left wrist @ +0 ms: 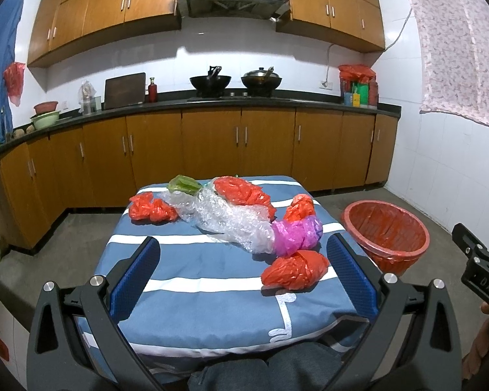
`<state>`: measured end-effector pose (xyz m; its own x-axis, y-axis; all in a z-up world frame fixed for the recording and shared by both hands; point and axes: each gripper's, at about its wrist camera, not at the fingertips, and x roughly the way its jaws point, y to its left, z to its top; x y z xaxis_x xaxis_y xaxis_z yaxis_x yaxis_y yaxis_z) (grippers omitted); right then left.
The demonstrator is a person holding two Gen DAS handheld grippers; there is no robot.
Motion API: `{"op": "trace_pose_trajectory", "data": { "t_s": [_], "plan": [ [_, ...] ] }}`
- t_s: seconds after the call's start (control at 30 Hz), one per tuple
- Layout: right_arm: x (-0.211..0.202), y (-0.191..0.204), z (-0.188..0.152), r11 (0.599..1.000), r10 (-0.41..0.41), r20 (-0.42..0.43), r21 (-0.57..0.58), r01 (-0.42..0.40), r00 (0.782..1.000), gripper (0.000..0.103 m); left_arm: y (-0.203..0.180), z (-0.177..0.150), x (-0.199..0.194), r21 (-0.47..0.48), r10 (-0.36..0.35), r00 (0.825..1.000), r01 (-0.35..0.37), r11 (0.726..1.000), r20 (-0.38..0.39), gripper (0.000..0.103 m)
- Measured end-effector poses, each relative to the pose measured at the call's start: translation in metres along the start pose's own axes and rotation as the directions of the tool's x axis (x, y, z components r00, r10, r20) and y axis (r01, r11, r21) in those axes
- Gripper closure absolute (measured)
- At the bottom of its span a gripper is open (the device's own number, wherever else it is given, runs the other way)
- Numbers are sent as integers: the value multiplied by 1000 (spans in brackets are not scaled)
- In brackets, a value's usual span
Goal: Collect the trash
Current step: 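Grasp the pink plastic bag with the right gripper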
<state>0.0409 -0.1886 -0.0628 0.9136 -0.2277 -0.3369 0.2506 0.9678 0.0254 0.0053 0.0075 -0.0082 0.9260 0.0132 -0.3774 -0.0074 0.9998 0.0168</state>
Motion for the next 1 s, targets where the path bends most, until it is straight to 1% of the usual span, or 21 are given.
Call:
{"op": "trace_pose_trajectory", "data": {
  "t_s": [0.17, 0.27, 0.43, 0.63, 0.77, 0.93, 1.0],
  "plan": [
    [15, 13, 0, 998, 55, -27, -5, -56, 998, 4, 15, 0, 8, -30, 41, 999, -42, 999, -22, 2],
    [33, 32, -2, 994, 110, -64, -18, -112, 992, 10, 31, 1, 13, -50, 87, 996, -88, 995, -25, 2],
    [57, 67, -9, 982, 168, -98, -65, -175, 981, 11, 57, 1, 18, -70, 172, 985, -172, 983, -15, 2],
    [78, 103, -14, 968, 208, -115, -120, -221, 971, 11, 85, 1, 31, -102, 230, 973, -232, 967, -32, 2],
    [95, 127, -12, 955, 248, -131, -134, -265, 960, 14, 101, -3, 42, -114, 248, 967, -253, 961, -52, 2],
    [118, 155, -17, 936, 280, -173, -170, -309, 944, 22, 113, -10, 53, -122, 253, 964, -261, 957, -84, 2],
    [127, 166, -20, 927, 290, -195, -185, -326, 937, 27, 116, -12, 55, -123, 253, 963, -264, 957, -93, 2]
  ]
}}
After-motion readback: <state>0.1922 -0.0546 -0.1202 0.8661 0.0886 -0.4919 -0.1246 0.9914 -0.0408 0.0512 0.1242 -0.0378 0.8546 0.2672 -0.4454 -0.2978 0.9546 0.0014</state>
